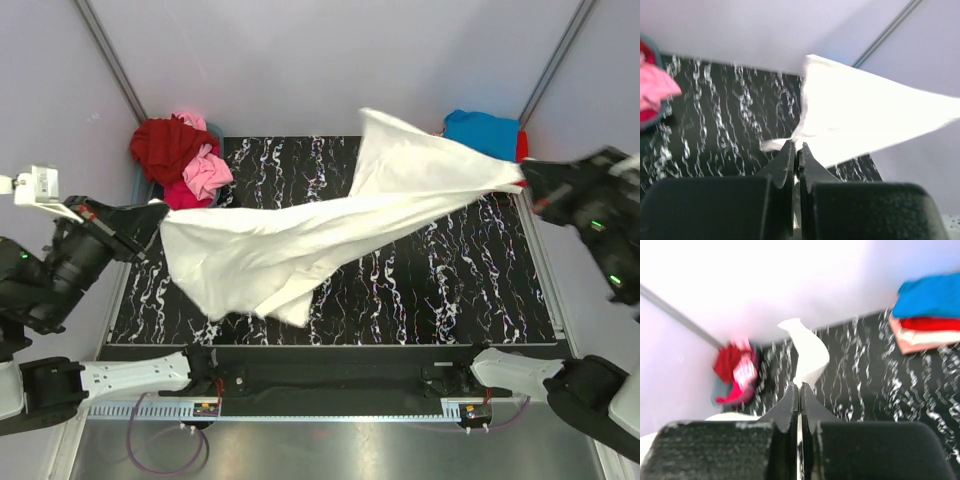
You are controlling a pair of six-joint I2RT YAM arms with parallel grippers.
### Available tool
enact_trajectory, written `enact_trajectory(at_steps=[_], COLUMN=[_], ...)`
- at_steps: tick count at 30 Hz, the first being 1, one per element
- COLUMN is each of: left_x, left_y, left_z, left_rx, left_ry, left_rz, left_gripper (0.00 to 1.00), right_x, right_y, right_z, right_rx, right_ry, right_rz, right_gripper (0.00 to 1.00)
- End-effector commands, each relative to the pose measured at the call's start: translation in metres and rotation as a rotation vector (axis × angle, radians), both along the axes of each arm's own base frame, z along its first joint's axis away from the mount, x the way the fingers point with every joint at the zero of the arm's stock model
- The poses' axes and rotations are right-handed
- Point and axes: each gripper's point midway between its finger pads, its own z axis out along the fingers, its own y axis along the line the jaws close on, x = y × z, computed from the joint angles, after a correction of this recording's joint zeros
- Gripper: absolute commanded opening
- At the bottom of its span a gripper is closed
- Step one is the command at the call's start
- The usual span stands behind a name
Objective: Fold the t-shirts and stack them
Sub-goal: Flatten the tshirt out
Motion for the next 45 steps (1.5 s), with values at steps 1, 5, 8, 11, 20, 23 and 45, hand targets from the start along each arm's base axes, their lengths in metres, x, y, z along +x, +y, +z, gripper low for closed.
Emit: enact_trajectory(at_steps=[1,5,8,11,20,23,45], left_x=[-0.002,-0.017,-0.032,-0.047,-0.016,0.034,0.407], left_y=[0.012,0.018,0.015,0.016,0.007,-0.024,-0.063], left_z=[0.04,0.078,0.099,0.118,0.145,0.122,-0.185], left_rx=[0.056,0.0,-0.041,-0.047,0.14,0.334,0.583], left_ry=[-0.201,-0.35,-0.447,-0.562,-0.596,-0.468,0.312], left_rz=[-0.025,-0.09,-0.178,-0.234,-0.103,0.044,0.215], left_gripper=[0.0,0.0,0.0,0.0,0.0,0.0,0.99], right_x=[-0.031,-0.058,-0.076,-0.085,-0.041,0.013,0.328], right_y=[-0.058,-0.081,-0.092,-0.105,-0.112,-0.091,-0.06], right_z=[0.013,0.029,0.037,0.037,0.032,0.005,-0.333], right_rx=[-0.017,0.033,0.096,0.12,-0.087,-0.292,-0.332], right_ry=[-0.054,-0.137,-0.189,-0.203,-0.128,-0.017,0.803], right_rz=[-0.161,-0.174,-0.17,-0.199,-0.406,-0.512,-0.362], right_gripper=[0.0,0.0,0.0,0.0,0.0,0.0,1.0])
